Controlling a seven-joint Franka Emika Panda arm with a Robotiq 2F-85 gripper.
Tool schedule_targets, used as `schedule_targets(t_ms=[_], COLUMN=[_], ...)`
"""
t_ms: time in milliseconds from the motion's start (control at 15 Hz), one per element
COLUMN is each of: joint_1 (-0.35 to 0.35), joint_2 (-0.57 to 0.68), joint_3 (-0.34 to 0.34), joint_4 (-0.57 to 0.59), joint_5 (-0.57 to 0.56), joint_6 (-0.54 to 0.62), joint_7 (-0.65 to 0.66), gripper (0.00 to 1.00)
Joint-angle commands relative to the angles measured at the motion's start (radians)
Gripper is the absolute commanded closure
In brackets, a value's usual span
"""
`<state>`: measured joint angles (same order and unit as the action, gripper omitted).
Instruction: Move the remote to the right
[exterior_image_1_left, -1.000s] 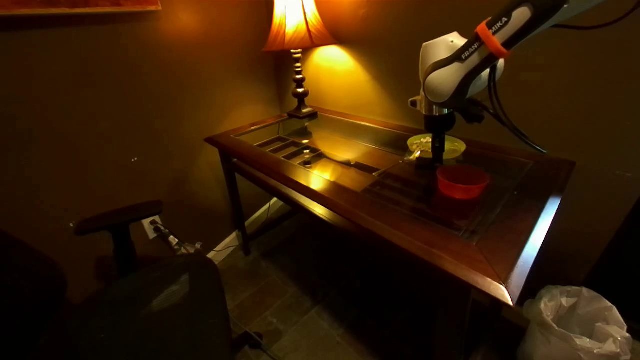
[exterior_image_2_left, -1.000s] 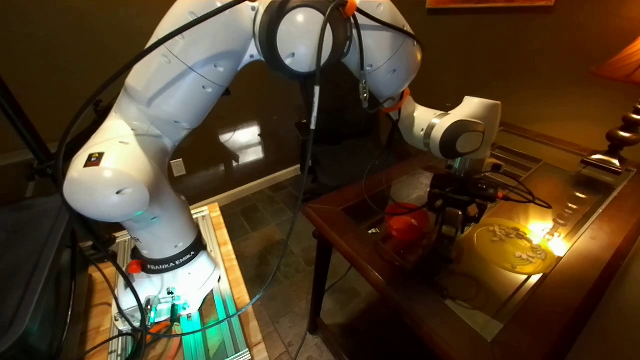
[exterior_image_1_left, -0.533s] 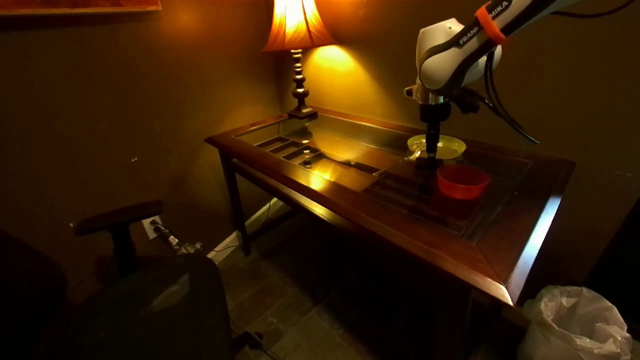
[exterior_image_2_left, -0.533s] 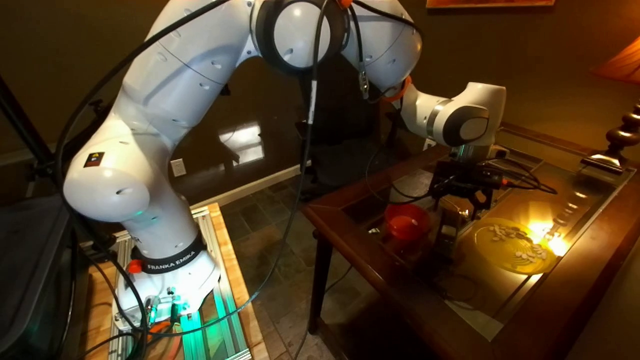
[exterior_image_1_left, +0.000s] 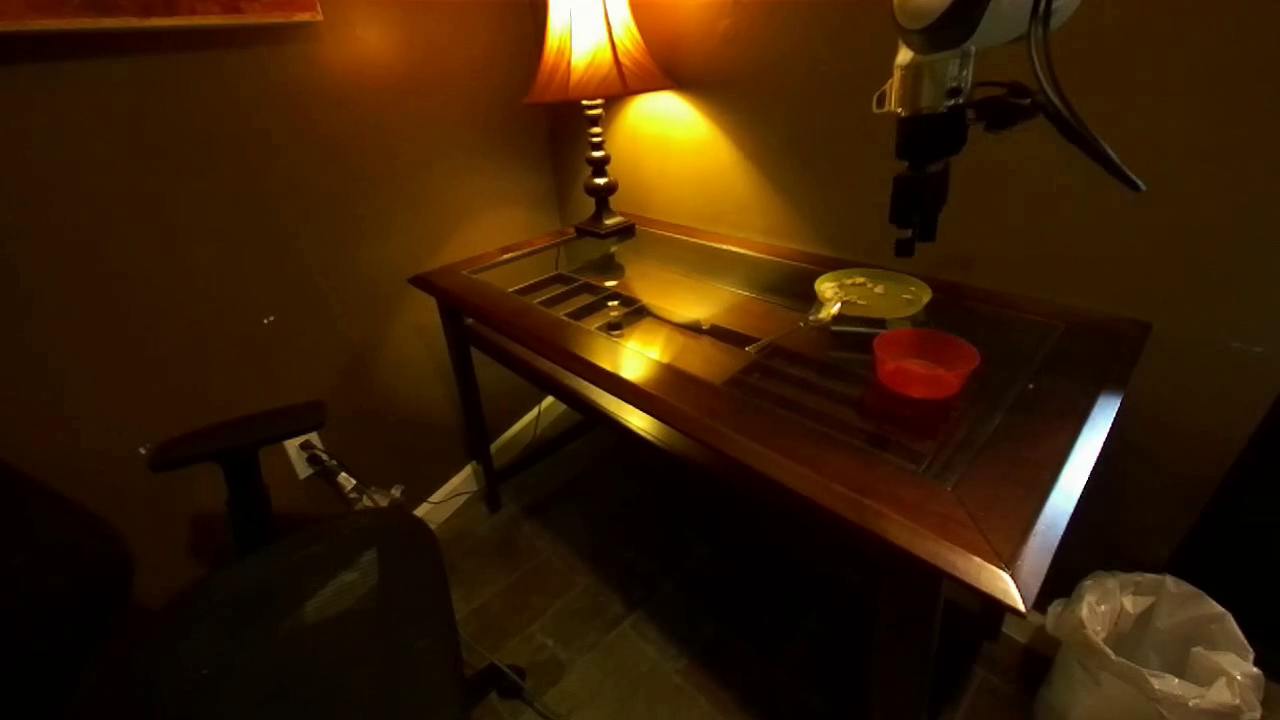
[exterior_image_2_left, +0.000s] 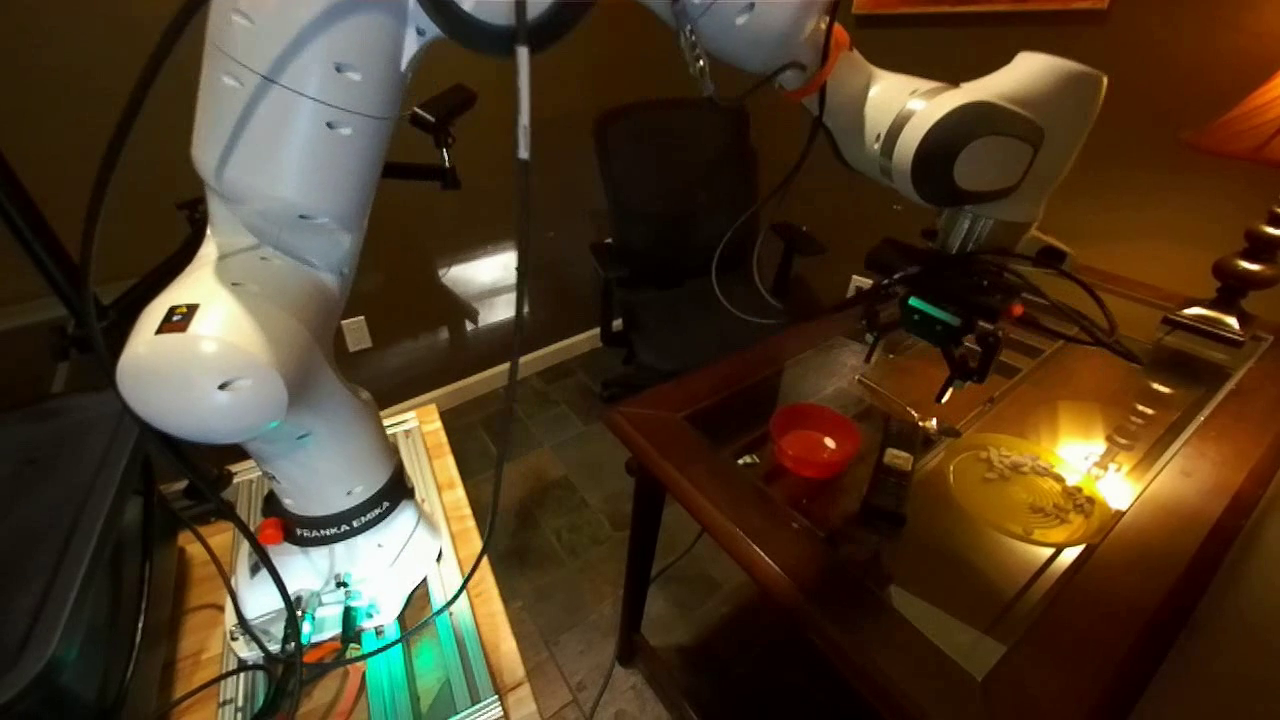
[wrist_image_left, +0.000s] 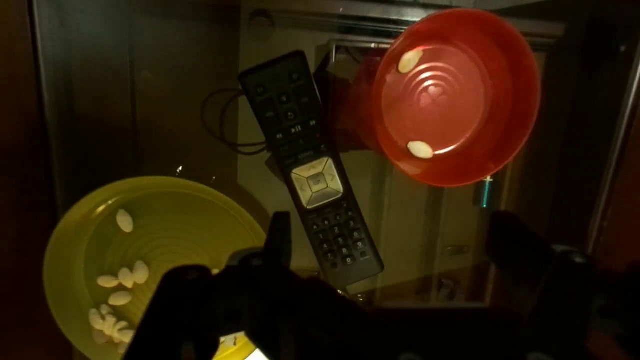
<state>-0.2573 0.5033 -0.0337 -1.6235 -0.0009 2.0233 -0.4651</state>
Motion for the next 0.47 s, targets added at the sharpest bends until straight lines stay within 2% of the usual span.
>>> schedule_targets(t_ms=[0, 133, 200, 400], joint_1=[0.012, 0.034, 0.020, 0.038], joint_2=[-0.202, -0.275, -0.169, -0.242], joint_3=[-0.022, -0.030, -0.032, -0.035], joint_4=[-0.216, -0.310, -0.162, -0.256], joint_5=[0.052, 0.030, 0.026, 0.026], joint_6=[0.100, 0.214, 0.111, 0.176], joint_7=[0.135, 0.175, 0.127, 0.155], gripper=[0.00, 0.00, 0.00, 0.00])
